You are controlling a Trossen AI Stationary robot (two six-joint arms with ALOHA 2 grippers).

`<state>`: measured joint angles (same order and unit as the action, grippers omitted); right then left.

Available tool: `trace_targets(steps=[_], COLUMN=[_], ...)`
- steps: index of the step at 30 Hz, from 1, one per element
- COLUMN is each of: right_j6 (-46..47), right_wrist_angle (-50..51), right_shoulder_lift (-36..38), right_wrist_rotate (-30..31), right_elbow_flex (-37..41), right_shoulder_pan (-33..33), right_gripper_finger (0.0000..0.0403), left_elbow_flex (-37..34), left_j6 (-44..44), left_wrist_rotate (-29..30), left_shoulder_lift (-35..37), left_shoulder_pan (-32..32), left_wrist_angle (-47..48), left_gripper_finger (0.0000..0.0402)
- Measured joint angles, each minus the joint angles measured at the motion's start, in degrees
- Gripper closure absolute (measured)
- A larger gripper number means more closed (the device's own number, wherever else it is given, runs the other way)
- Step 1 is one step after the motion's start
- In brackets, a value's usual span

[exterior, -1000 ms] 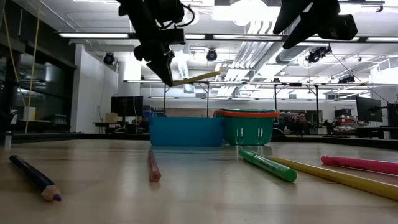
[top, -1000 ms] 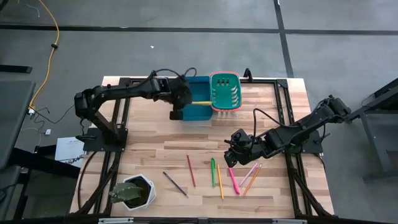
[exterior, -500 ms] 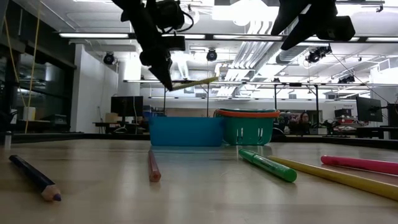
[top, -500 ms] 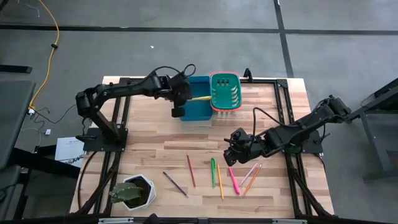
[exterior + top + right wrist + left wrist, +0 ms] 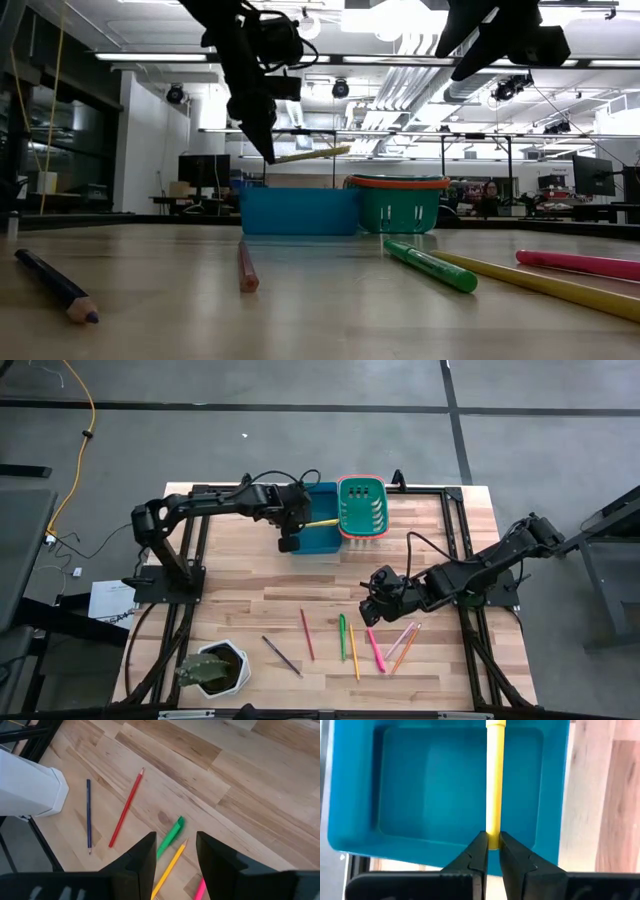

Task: Sort pens & pencils
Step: Put the yellow pen into the blue bin

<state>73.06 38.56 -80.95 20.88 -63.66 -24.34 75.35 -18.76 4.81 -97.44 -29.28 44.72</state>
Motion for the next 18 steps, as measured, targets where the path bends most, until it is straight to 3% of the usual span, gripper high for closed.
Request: trace_targets(steps=[18], right_j6=[-1.08], right_wrist_angle=[0.21], right_shoulder_lift=[0.00], right_wrist_rotate=[-0.04], right_elbow_flex=[0.00], right_shoulder_pan=[0.00], right_gripper_finger=[0.0272], left_elbow_flex=[-0.02], left_j6=[1.26], left_wrist_rotate=[-0.26], left_shoulder_lift=[-1.89], left_shoulder_pan=[0.01], left_wrist_angle=[0.37], left_gripper_finger=[0.0376])
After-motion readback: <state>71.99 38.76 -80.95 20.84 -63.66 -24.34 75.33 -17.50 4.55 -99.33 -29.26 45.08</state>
